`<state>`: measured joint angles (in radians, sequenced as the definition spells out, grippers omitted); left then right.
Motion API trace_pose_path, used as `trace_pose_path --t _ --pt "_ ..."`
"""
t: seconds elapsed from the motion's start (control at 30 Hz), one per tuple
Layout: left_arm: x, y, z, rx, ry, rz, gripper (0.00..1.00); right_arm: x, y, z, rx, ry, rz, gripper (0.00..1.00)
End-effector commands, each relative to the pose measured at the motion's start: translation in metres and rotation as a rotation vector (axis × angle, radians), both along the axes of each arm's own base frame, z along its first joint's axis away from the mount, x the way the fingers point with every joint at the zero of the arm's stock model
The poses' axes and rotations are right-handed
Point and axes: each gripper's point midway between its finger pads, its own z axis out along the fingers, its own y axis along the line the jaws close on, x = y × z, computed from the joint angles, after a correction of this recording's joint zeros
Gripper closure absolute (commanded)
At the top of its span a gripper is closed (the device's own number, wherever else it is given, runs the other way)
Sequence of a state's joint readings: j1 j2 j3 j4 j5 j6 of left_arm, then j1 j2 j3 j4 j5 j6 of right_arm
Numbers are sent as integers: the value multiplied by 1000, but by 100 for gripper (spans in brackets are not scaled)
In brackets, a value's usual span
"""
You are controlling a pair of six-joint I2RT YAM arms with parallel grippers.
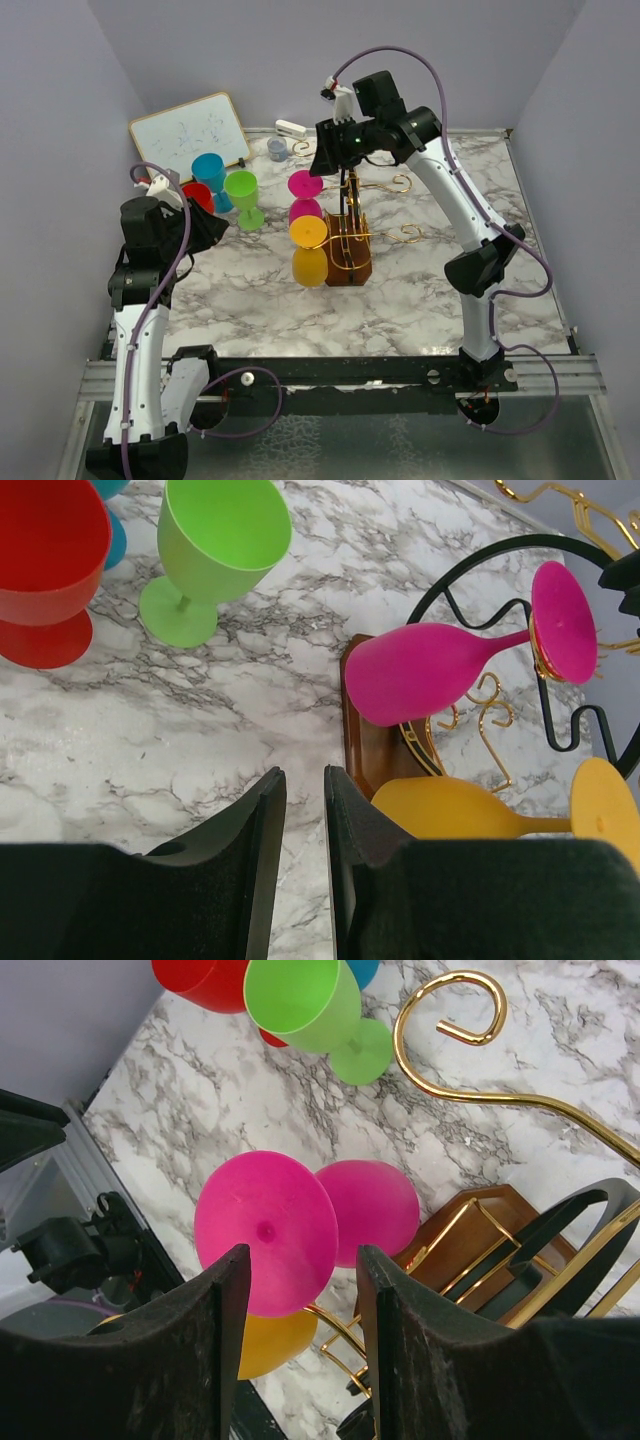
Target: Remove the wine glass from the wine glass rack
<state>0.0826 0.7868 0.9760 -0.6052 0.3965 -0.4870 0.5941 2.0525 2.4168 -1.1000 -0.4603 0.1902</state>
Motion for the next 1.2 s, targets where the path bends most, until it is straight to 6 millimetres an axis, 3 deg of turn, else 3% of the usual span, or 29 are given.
trace_pose_path --t 0.0,1.17 --pt "-5 -5 -3 2 -4 -29 74 3 -7 -12 -48 3 -10 54" --pt "-8 -7 -18 -7 30 -42 75 -13 13 -24 10 84 88 64"
